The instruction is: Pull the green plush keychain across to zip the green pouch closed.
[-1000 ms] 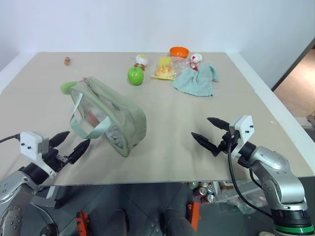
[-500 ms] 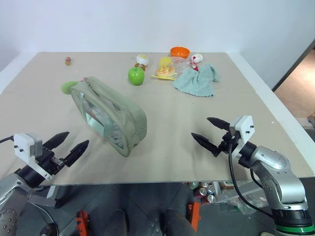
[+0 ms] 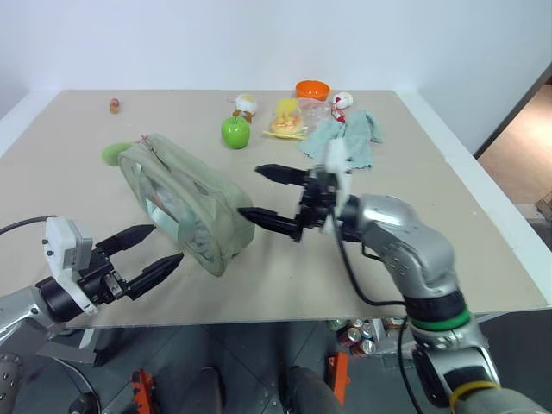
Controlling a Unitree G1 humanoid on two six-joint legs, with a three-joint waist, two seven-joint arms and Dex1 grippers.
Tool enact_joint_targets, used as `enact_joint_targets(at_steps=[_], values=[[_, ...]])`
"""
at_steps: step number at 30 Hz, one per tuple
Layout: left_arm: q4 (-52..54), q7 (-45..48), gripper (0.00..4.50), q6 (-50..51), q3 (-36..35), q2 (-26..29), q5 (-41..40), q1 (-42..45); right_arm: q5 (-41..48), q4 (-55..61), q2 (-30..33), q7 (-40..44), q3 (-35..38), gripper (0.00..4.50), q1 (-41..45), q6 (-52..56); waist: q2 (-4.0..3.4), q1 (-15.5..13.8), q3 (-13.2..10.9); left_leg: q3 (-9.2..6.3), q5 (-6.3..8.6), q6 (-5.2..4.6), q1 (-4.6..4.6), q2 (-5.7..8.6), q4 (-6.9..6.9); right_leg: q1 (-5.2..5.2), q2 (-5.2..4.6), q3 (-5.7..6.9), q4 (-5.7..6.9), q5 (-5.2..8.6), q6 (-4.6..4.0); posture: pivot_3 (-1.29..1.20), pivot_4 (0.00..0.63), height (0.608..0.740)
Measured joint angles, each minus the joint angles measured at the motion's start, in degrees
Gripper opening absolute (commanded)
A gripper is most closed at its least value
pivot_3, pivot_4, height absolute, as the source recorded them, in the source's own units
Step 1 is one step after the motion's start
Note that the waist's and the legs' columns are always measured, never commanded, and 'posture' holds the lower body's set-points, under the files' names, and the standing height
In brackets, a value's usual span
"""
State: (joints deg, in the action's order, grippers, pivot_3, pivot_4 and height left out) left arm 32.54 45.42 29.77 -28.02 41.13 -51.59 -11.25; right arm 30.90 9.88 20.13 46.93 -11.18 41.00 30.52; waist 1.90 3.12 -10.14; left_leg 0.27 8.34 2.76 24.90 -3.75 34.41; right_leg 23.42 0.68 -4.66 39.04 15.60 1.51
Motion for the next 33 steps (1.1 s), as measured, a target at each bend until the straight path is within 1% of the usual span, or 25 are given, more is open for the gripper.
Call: enact_joint_targets(at_steps=[5, 8, 10, 11, 15, 16, 18, 19, 26, 29, 31, 33], values=[[0.7, -0.1, 4.49, 0.4, 0.0, 0.5, -0.7, 0.2, -2.6, -7.4, -0.8, 3.2, -0.4, 4.50, 1.7, -1.8, 0.01, -0.5, 0.0, -0.02, 0.02, 0.02, 0.10, 0.07, 0.02, 0.03, -0.07, 0.03, -0.02, 0.04, 0.08, 0.00, 0.150, 0.740], [2.2, -0.8, 4.50, 0.4, 0.6, 0.5, -0.5, 0.6, -3.1, -10.1, -1.6, 4.5, -0.4, 3.73, 2.4, -1.9, 0.00, -0.4, 0.0, -0.07, 0.02, 0.02, 0.08, 0.00, 0.02, 0.05, 0.01, 0.07, 0.00, -0.02, 0.03, 0.00, 0.150, 0.740], [2.7, -1.5, 4.50, 0.4, 1.2, 0.5, -0.1, 0.9, -3.2, -11.0, -2.0, 5.4, -0.4, 2.95, 2.7, -1.9, 0.00, -0.4, 0.0, -0.13, 0.02, 0.02, 0.06, -0.05, 0.02, 0.05, 0.05, 0.14, 0.02, -0.04, 0.00, 0.00, 0.150, 0.740], [2.9, -1.9, 4.50, 0.4, 1.3, 0.5, -0.1, 1.0, -3.3, -11.5, -2.2, 5.7, -0.4, 2.73, 2.8, -1.9, 0.00, -0.4, 0.0, -0.14, 0.02, 0.02, 0.05, -0.06, 0.01, 0.04, 0.06, 0.18, 0.03, -0.04, 0.00, 0.00, 0.150, 0.740], [2.9, -2.8, 4.50, 0.4, 2.4, 0.4, 0.2, 1.7, -4.1, -12.9, -2.7, 6.9, -0.4, 1.23, 2.8, -1.9, -0.01, -0.4, 0.0, -0.15, 0.02, 0.02, 0.06, -0.05, 0.02, 0.03, 0.04, 0.20, 0.03, -0.04, 0.01, 0.00, 0.150, 0.740], [2.9, -3.1, 4.50, 0.4, 2.7, 0.4, 0.2, 2.0, -4.3, -13.1, -2.8, 7.1, -0.4, 0.95, 2.8, -1.9, 0.00, -0.4, 0.0, -0.14, 0.02, 0.02, 0.07, -0.05, 0.02, 0.03, 0.03, 0.20, 0.03, -0.04, 0.01, 0.00, 0.150, 0.740], [2.9, -3.7, 4.50, 0.4, 3.0, 0.4, 0.3, 2.4, -4.5, -13.6, -2.9, 7.8, -0.4, 0.20, 2.8, -1.9, -0.01, -0.4, 0.0, -0.14, 0.02, 0.02, 0.07, -0.05, 0.02, 0.04, 0.03, 0.20, 0.03, -0.04, 0.02, 0.00, 0.150, 0.740], [2.9, -3.9, 4.50, 0.4, 3.1, 0.4, 0.4, 2.6, -4.8, -13.6, -2.9, 7.9, -0.4, 0.03, 2.8, -1.9, -0.01, -0.4, 0.0, -0.14, 0.02, 0.02, 0.07, -0.05, 0.02, 0.04, 0.03, 0.20, 0.03, -0.06, 0.06, 0.00, 0.150, 0.740], [2.9, -4.0, 4.50, 0.4, 4.0, 0.4, 1.2, 4.3, -5.8, -13.6, -2.3, 10.4, -0.4, 0.03, 2.8, -2.8, -0.01, -0.4, 0.0, -0.15, 0.02, 0.03, 0.08, -0.04, 0.01, 0.04, 0.03, 0.22, 0.03, -0.06, 0.09, 0.00, 0.150, 0.740], [2.9, -4.1, 4.50, 0.4, 4.9, 0.3, 1.3, 4.6, -5.5, -13.6, 1.4, 14.3, -0.3, 0.03, 4.3, -2.9, -0.04, -0.5, 0.0, -0.15, 0.02, 0.03, 0.14, 0.01, 0.03, 0.05, -0.02, 0.22, 0.02, -0.05, 0.14, 0.00, 0.150, 0.740], [2.9, -4.3, 4.50, 0.4, 5.4, 0.3, 1.2, 5.4, -5.6, -14.5, 6.6, 19.8, 0.1, 0.03, 7.0, -4.9, -0.04, -0.6, -0.1, -0.15, 0.03, 0.03, 0.14, 0.05, 0.06, 0.02, -0.05, 0.21, 0.00, -0.03, 0.17, 0.00, 0.150, 0.740], [2.9, -4.6, 4.50, 0.5, 6.0, 0.2, 1.1, 6.2, -6.6, -17.6, 10.0, 24.4, 0.2, 0.03, 9.3, -8.1, -0.04, -0.6, -0.1, -0.13, 0.03, 0.03, 0.13, 0.06, 0.07, 0.01, -0.05, 0.21, -0.01, -0.02, 0.16, 0.00, 0.150, 0.740]])
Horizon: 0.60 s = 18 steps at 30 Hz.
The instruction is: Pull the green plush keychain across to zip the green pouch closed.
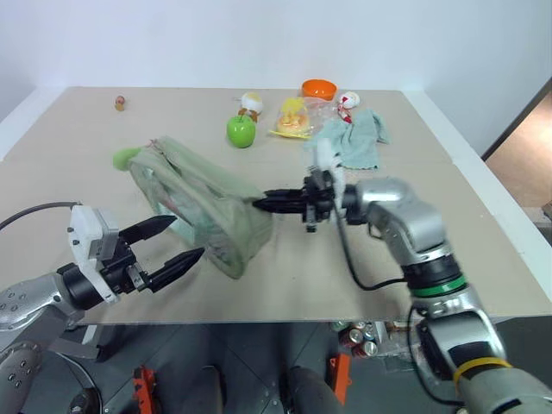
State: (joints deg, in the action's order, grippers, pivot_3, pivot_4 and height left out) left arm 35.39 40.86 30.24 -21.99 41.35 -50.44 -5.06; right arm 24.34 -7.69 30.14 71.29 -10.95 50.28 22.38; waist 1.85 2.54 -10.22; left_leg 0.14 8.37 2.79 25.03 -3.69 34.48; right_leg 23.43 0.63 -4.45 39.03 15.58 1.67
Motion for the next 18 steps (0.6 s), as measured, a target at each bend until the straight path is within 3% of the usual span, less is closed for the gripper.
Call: enact_joint_targets(at_steps=[3, 8, 14, 18], values=[[0.1, -0.4, 4.50, 0.1, 1.5, -0.2, -0.1, 1.1, -4.1, -12.6, 6.6, 8.8, 0.2, 0.03, 5.0, -10.5, 0.00, 0.0, 0.0, 0.00, 0.00, 0.00, -0.02, 0.01, 0.01, -0.02, 0.00, 0.00, 0.00, 0.06, -0.11, 0.00, 0.150, 0.740], [0.1, -0.6, 4.50, 0.2, 3.4, -0.7, -0.2, 2.3, -7.8, -29.5, 7.7, 13.7, 0.7, 0.03, 9.2, -20.3, -0.06, 0.3, 0.0, 0.00, 0.01, -0.02, -0.07, -0.01, -0.04, -0.01, 0.06, -0.01, 0.01, -0.05, -0.03, 0.00, 0.150, 0.740], [0.1, -0.6, 4.50, 0.2, 4.3, -1.2, -0.1, 2.7, -8.1, -33.1, 6.7, 12.2, 4.1, 2.05, 9.6, -21.0, -0.17, 0.3, -0.1, -0.02, 0.03, -0.03, -0.03, 0.00, -0.06, -0.02, 0.05, -0.02, 0.03, -0.04, -0.04, 0.00, 0.150, 0.740], [-0.1, -0.3, 4.50, 0.8, 5.1, -1.2, -0.2, 4.4, -3.6, -22.7, 6.9, 5.6, 10.4, 3.53, 7.3, -12.9, -0.24, 0.1, -0.2, -0.04, 0.03, -0.02, 0.00, 0.02, -0.04, -0.01, 0.03, -0.01, 0.03, -0.04, 0.01, 0.00, 0.150, 0.740]])
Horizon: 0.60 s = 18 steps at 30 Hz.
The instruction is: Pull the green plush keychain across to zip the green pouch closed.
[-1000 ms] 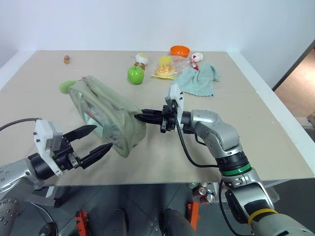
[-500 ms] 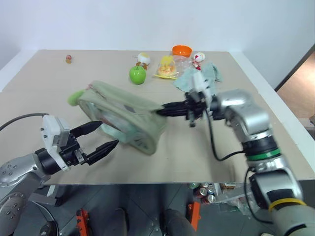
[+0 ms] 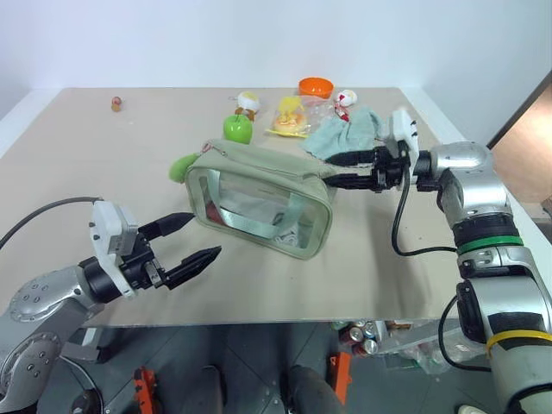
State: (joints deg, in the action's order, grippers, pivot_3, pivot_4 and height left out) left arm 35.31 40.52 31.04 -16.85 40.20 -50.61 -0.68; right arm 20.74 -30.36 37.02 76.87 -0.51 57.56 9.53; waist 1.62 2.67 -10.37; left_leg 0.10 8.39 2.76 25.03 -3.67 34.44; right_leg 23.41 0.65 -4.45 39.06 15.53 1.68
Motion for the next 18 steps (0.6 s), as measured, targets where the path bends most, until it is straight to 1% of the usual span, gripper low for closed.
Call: enact_joint_targets(at_steps=[1, 2, 3, 4, 5, 6, 7, 9, 10, 13, 18], values=[[0.0, 0.1, 4.50, 0.2, 0.2, 0.1, 0.0, 0.3, 1.6, 3.7, 0.4, -2.0, 1.7, 3.79, -0.9, 2.6, 0.00, 0.0, 0.0, -0.01, 0.00, 0.00, 0.00, 0.00, 0.00, 0.00, 0.00, 0.01, 0.00, 0.01, 0.01, 0.00, 0.150, 0.740], [-0.2, 0.3, 4.50, 0.5, 0.5, 0.2, 0.0, 1.0, 4.1, 10.8, 1.1, -5.6, 5.1, 4.17, -3.8, 6.7, 0.01, -0.3, 0.0, -0.08, 0.00, 0.01, 0.03, 0.01, -0.01, -0.03, -0.01, 0.06, 0.00, 0.03, 0.01, 0.00, 0.150, 0.740], [-0.5, 0.3, 4.50, 0.5, 0.5, 0.3, -0.1, 1.2, 5.2, 13.5, 1.5, -7.0, 6.3, 4.43, -5.1, 8.3, 0.02, -0.4, 0.0, -0.12, 0.05, 0.07, 0.02, 0.02, 0.03, -0.06, -0.02, 0.09, 0.00, 0.09, 0.08, 0.00, 0.150, 0.740], [-0.7, 0.4, 4.50, 0.7, 0.7, 0.3, -0.1, 1.8, 6.6, 18.1, 2.0, -9.3, 8.2, 4.43, -7.7, 10.8, 0.03, -0.5, 0.0, -0.13, 0.05, 0.07, 0.03, 0.02, 0.02, -0.06, -0.01, 0.10, -0.01, 0.12, 0.10, 0.00, 0.150, 0.740], [-1.1, 0.7, 4.50, 0.9, 1.0, 0.4, -0.4, 2.8, 8.3, 25.6, 2.8, -12.7, 11.2, 4.43, -13.2, 14.1, 0.06, -0.9, 0.0, -0.15, 0.06, 0.09, 0.05, 0.02, 0.02, -0.07, -0.02, 0.12, -0.01, 0.15, 0.11, 0.00, 0.150, 0.740], [-1.3, 1.0, 4.50, 1.1, 1.0, 0.5, -0.7, 3.1, 9.4, 29.6, 3.1, -14.5, 12.6, 4.43, -16.6, 16.1, 0.09, -1.1, 0.1, -0.19, 0.10, 0.16, 0.04, 0.02, 0.04, -0.10, -0.02, 0.15, -0.01, 0.19, 0.10, 0.00, 0.150, 0.740], [-1.6, 1.6, 4.50, 1.7, 1.3, 0.9, -1.3, 3.9, 11.2, 36.7, 3.2, -17.9, 14.4, 4.43, -23.1, 19.8, 0.06, -1.3, 0.0, -0.17, 0.12, 0.18, 0.04, 0.02, 0.03, -0.09, -0.02, 0.12, 0.00, 0.19, 0.11, 0.00, 0.150, 0.740], [-2.4, 2.7, 4.50, 2.4, 1.8, 1.2, -2.0, 5.2, 13.1, 43.0, 2.9, -22.1, 15.2, 4.43, -28.3, 23.8, -0.03, -1.2, 0.0, -0.05, 0.11, 0.18, 0.02, 0.02, 0.05, -0.01, -0.01, 0.01, 0.03, 0.17, 0.11, 0.00, 0.150, 0.740], [-3.0, 3.7, 4.50, 3.3, 2.6, 1.7, -2.7, 6.8, 14.3, 48.1, 1.7, -25.5, 16.1, 4.43, -31.8, 25.9, -0.03, -1.0, 0.0, -0.07, 0.11, 0.17, 0.00, 0.01, 0.06, -0.03, 0.03, 0.01, 0.06, 0.15, 0.11, 0.00, 0.150, 0.740], [-3.7, 6.8, 4.50, 5.5, 4.2, 3.3, -4.5, 9.5, 15.9, 57.2, -1.4, -32.1, 15.8, 4.43, -37.0, 28.3, -0.03, -0.3, 0.0, -0.10, 0.08, 0.13, -0.08, -0.01, 0.10, -0.07, 0.07, 0.02, 0.08, 0.07, 0.09, 0.00, 0.150, 0.740], [-5.8, 10.7, 4.50, 7.4, 6.9, 4.0, -4.6, 13.2, 15.4, 60.7, -3.7, -38.0, 12.3, 4.43, -39.2, 28.7, -0.02, 0.1, 0.0, -0.05, -0.02, 0.02, -0.09, 0.02, 0.20, -0.09, 0.05, -0.05, 0.06, 0.02, -0.03, 0.00, 0.150, 0.740]])
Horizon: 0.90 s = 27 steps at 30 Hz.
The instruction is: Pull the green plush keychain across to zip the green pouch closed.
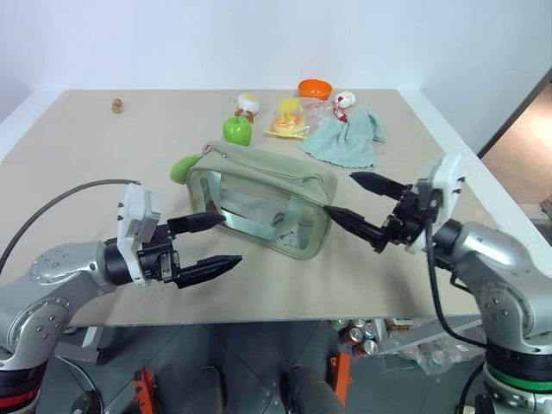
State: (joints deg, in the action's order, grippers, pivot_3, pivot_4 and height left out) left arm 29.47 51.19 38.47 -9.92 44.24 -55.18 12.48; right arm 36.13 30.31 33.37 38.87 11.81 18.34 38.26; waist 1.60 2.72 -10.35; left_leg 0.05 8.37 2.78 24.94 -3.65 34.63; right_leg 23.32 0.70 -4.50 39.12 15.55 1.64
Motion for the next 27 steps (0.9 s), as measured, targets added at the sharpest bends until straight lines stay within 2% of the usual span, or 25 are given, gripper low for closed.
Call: enact_joint_targets(at_steps=[2, 5, 14, 16, 20, 21, 27], values=[[-0.3, 0.7, 4.50, 0.2, 0.5, 0.0, 0.1, 1.2, 0.0, 0.0, -0.3, -0.8, -0.5, 4.43, 0.0, 0.0, 0.01, 0.0, 0.0, 0.00, -0.01, -0.01, 0.01, 0.01, 0.02, -0.01, -0.01, -0.01, -0.01, 0.00, -0.01, 0.00, 0.150, 0.740], [-1.0, 1.3, 4.50, 0.2, 0.9, 0.0, 0.8, 2.5, -0.6, 0.0, -0.3, -1.6, -1.8, 3.69, -1.3, -0.4, 0.02, 0.0, 0.0, 0.00, -0.01, -0.01, 0.04, 0.01, -0.01, 0.00, 0.00, -0.02, -0.02, -0.02, 0.10, 0.00, 0.150, 0.740], [-1.4, 1.6, 4.50, 0.2, 1.1, 0.0, 2.4, 2.7, -3.2, -0.1, -0.6, -1.1, -5.6, 0.46, -3.9, -3.6, 0.02, 0.0, 0.0, -0.06, 0.00, -0.01, 0.07, 0.01, -0.11, 0.04, 0.00, 0.04, -0.02, 0.03, 0.17, 0.00, 0.150, 0.740], [-1.4, 1.5, 4.50, 0.2, 1.1, -0.1, 2.8, 2.7, -3.7, -0.2, -0.6, -0.4, -6.4, 0.02, -3.9, -4.5, 0.02, 0.0, 0.0, -0.06, 0.00, -0.01, 0.07, 0.01, -0.09, 0.03, 0.00, 0.05, -0.02, 0.02, 0.17, 0.00, 0.150, 0.740], [-1.4, 0.9, 4.50, 0.2, 1.0, -0.3, 3.0, 2.4, -5.5, -1.3, 0.4, 2.2, -7.5, 0.02, -3.1, -7.7, 0.02, 0.0, 0.0, -0.04, 0.00, -0.01, 0.04, 0.00, -0.08, 0.02, 0.01, 0.04, -0.02, -0.01, 0.16, 0.00, 0.150, 0.740], [-1.3, 0.5, 4.50, 0.2, 1.0, -0.4, 3.0, 1.6, -6.6, -3.3, 2.8, 7.8, -8.2, 0.02, -2.4, -12.7, 0.02, 0.0, 0.0, -0.03, 0.00, -0.01, 0.04, 0.02, -0.08, 0.01, 0.00, 0.03, -0.02, -0.01, 0.18, 0.00, 0.150, 0.740], [-1.2, 0.1, 4.50, 0.2, 0.9, -0.3, 3.1, 0.8, -8.1, -15.5, 7.8, 21.2, -7.6, 0.02, 2.1, -24.2, 0.06, 0.0, 0.0, -0.04, 0.00, -0.01, 0.05, 0.04, -0.06, -0.01, -0.02, 0.04, -0.04, 0.00, 0.20, 0.00, 0.150, 0.740]])
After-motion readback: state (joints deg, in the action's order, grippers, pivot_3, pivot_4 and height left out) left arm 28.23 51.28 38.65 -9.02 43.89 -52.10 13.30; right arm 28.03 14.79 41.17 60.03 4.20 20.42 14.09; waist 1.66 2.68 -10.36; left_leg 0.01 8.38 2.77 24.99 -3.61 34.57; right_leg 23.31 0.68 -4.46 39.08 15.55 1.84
